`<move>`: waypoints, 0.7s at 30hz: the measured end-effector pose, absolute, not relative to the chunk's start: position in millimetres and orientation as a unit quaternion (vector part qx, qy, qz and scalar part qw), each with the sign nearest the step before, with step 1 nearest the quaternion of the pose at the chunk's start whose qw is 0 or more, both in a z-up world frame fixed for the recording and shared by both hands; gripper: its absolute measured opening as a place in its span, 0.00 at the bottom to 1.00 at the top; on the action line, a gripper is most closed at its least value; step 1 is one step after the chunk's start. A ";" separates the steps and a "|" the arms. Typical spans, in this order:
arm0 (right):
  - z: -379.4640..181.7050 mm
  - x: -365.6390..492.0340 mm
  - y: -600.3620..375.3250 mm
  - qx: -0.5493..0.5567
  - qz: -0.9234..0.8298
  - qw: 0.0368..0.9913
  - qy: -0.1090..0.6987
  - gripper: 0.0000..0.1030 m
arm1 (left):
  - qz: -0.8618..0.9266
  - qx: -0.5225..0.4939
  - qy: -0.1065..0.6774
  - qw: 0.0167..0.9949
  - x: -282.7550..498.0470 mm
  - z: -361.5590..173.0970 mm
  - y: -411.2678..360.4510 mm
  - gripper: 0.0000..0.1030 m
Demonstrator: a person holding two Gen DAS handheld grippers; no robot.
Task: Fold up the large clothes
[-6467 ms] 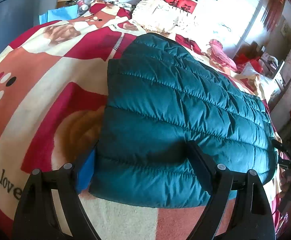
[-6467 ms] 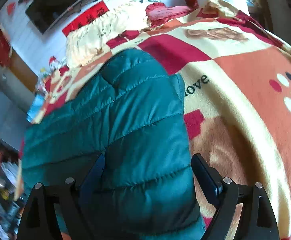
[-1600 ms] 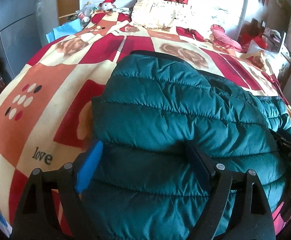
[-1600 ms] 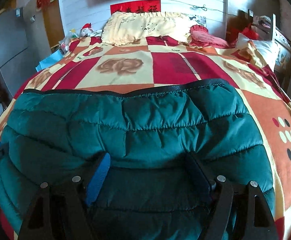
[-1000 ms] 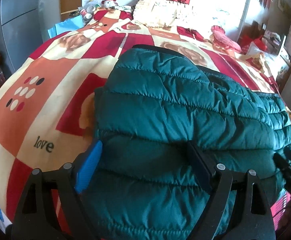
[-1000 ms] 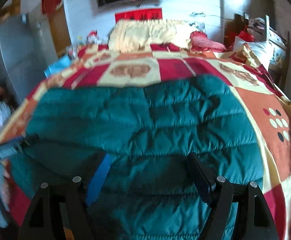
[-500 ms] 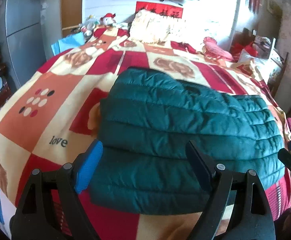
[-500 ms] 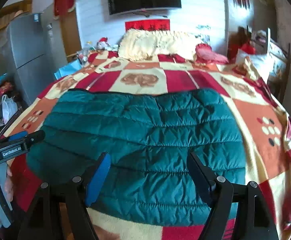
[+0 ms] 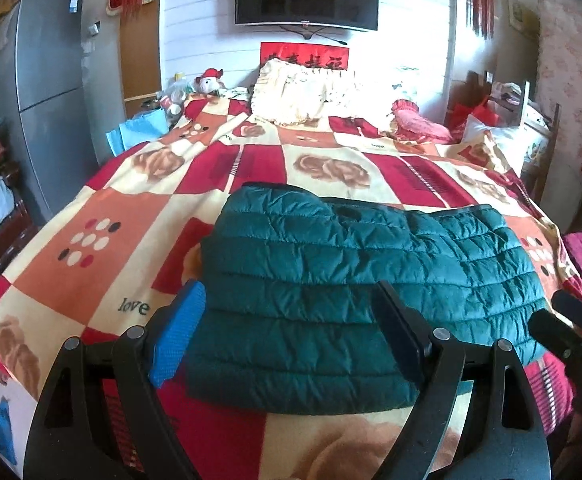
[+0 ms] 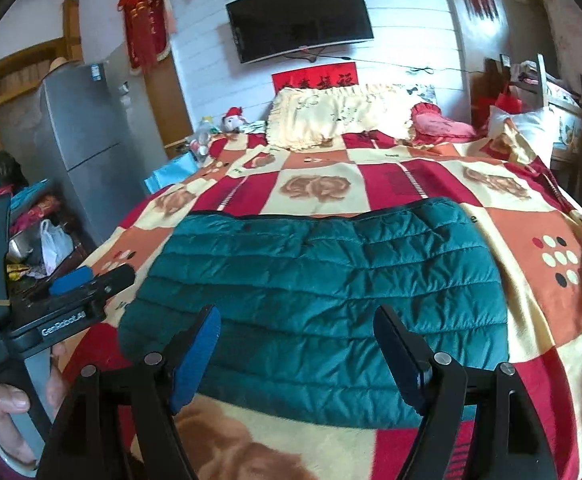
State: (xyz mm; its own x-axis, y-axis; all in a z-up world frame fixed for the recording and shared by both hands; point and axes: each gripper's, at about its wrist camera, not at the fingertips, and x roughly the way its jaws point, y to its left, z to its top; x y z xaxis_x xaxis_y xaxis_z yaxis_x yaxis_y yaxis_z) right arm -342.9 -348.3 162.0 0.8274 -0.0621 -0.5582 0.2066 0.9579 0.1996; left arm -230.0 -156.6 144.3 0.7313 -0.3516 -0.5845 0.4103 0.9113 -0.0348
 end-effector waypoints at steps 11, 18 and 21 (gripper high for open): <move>166.2 -352.8 -343.2 0.138 -0.068 0.947 0.281 0.75 | -0.220 0.060 0.288 0.930 -250.0 150.9 -163.4 0.83; 165.0 -353.7 -341.9 0.136 -0.062 0.948 0.281 0.75 | -0.223 0.065 0.294 0.927 -253.2 147.5 -168.1 0.83; 162.7 -354.1 -342.1 0.142 -0.055 0.947 0.282 0.76 | -0.225 0.064 0.297 0.926 -253.2 146.3 -168.0 0.83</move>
State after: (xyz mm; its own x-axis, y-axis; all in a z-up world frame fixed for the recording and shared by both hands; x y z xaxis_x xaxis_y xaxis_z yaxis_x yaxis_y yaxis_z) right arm -354.1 -342.1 162.7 0.8351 -0.0241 -0.5496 0.1845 0.9535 0.2385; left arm -253.2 -168.0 146.3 0.7230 -0.3780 -0.5783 0.4538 0.8910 -0.0150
